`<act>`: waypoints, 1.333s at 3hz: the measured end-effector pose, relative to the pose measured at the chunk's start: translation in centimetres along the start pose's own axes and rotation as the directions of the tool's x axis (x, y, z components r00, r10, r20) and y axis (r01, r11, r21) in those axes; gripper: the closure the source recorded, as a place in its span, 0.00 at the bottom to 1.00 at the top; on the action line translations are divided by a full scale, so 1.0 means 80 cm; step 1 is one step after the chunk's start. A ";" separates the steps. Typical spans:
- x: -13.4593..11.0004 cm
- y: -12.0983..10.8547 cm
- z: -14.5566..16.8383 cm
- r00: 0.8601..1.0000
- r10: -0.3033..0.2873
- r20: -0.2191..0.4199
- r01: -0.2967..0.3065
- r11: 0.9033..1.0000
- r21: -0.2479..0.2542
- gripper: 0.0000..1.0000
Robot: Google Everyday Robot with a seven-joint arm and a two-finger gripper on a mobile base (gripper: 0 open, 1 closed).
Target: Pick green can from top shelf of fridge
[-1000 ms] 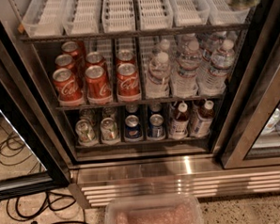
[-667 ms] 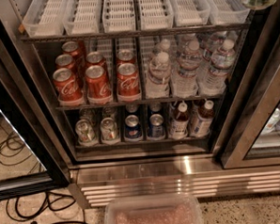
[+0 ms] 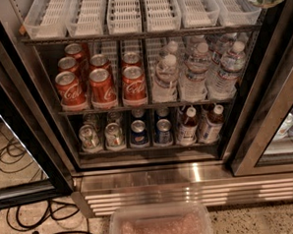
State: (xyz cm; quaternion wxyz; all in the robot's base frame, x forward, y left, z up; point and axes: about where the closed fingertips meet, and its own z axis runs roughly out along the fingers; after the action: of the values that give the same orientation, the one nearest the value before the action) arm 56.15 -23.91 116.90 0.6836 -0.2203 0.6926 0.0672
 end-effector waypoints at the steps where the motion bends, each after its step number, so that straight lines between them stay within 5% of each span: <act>1: 0.033 0.027 0.005 0.997 -0.025 -0.073 0.021 0.998 -0.065 1.00; 2: 0.085 0.072 -0.007 0.985 0.037 -0.166 -0.056 0.992 -0.111 1.00; 3: 0.117 0.130 -0.026 0.975 0.062 -0.214 -0.107 0.973 -0.206 1.00; 4: 0.112 0.187 -0.045 0.979 0.041 -0.200 -0.114 0.923 -0.367 1.00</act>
Offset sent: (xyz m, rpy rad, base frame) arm -0.0592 0.0547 -0.1818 0.0339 0.4190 0.1016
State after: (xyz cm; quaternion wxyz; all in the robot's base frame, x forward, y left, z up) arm 47.23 -13.89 105.21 0.5566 -0.3252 0.7365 0.2050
